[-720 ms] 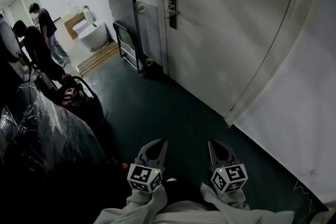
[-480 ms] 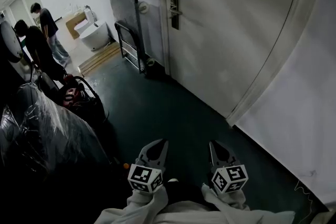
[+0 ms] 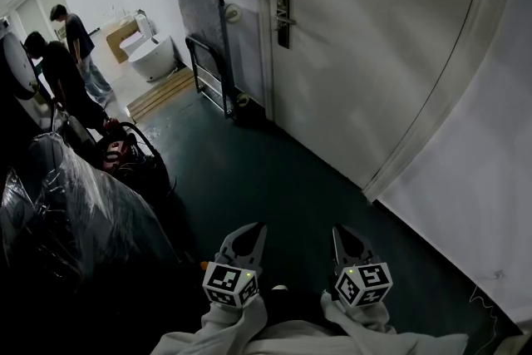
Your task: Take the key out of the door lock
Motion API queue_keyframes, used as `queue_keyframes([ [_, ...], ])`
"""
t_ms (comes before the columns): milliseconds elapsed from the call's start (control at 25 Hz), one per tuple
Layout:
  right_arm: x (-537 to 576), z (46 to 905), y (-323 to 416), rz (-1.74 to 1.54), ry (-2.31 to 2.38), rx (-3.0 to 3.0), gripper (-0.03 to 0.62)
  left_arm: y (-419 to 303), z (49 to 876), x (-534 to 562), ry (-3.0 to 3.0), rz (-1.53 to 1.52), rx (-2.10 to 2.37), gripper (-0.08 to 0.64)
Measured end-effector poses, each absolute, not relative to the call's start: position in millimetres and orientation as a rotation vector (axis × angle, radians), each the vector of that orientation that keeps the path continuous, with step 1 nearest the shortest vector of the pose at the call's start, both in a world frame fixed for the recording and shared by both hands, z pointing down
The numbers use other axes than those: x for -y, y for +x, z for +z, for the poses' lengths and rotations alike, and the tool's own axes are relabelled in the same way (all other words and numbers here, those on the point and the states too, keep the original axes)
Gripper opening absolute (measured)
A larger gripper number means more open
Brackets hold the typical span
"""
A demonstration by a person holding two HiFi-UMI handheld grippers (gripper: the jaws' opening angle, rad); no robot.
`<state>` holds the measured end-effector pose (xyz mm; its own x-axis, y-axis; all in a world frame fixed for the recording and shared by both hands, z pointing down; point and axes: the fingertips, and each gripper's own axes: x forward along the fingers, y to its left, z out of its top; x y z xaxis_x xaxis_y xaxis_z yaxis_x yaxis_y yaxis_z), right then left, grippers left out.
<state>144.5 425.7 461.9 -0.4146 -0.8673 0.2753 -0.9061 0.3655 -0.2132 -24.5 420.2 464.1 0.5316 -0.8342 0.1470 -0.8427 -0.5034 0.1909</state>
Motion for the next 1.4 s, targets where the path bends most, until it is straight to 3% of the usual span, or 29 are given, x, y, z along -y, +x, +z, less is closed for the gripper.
queue_keyframes([
  [760, -413, 496, 132, 0.592, 1.673, 2.433, 0.052, -42, 495, -409, 2.507, 0.106, 1.363, 0.014],
  [1400, -275, 477, 157, 0.57, 1.655, 2.495, 0.052, -30, 476, -275, 2.508, 0.076, 1.446, 0.015],
])
